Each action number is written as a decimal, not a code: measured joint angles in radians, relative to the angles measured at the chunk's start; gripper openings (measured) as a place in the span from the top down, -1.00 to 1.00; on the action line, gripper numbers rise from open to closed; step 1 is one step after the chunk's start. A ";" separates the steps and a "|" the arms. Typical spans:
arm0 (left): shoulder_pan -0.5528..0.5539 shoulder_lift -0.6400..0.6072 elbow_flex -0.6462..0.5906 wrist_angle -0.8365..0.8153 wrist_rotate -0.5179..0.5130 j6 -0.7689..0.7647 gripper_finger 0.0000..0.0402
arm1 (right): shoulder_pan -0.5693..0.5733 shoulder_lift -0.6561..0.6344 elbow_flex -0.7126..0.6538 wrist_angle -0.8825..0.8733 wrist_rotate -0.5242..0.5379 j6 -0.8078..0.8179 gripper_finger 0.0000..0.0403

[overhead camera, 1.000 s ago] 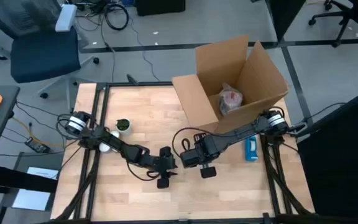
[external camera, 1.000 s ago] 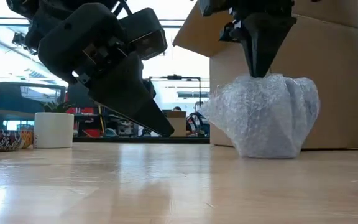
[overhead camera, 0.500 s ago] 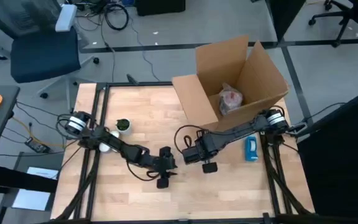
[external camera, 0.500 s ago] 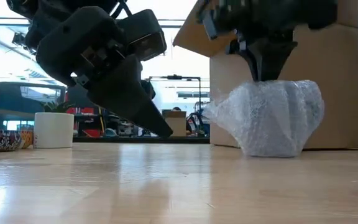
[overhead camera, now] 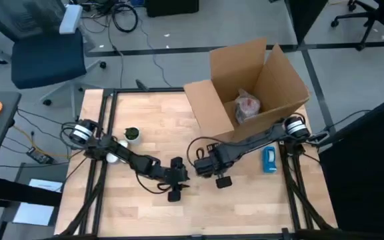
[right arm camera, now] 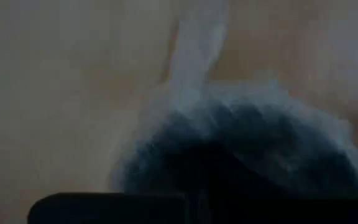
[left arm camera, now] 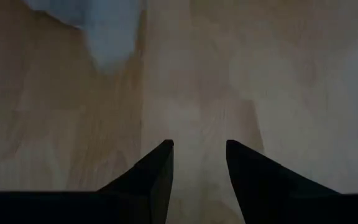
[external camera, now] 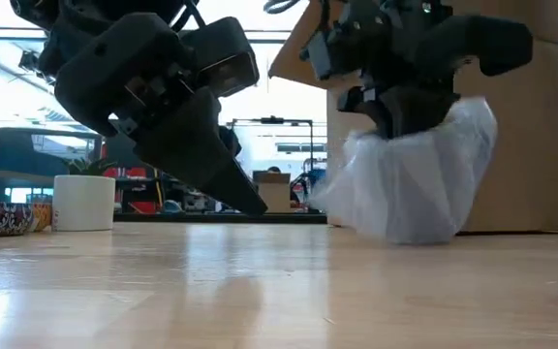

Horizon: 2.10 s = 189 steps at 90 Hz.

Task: Wrap mug
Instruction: Wrap the blue mug with bubble wrap

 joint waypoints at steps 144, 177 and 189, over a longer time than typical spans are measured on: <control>0.001 -0.014 0.000 -0.017 0.008 0.016 0.35 | -0.058 -0.023 -0.096 -0.061 0.038 -0.210 1.00; 0.001 -0.014 0.000 -0.017 0.007 0.016 0.35 | -0.059 -0.024 -0.104 0.054 -0.047 -0.200 1.00; 0.001 -0.014 0.000 -0.025 0.016 0.017 0.35 | -0.050 -0.033 -0.105 0.086 -0.048 -0.195 1.00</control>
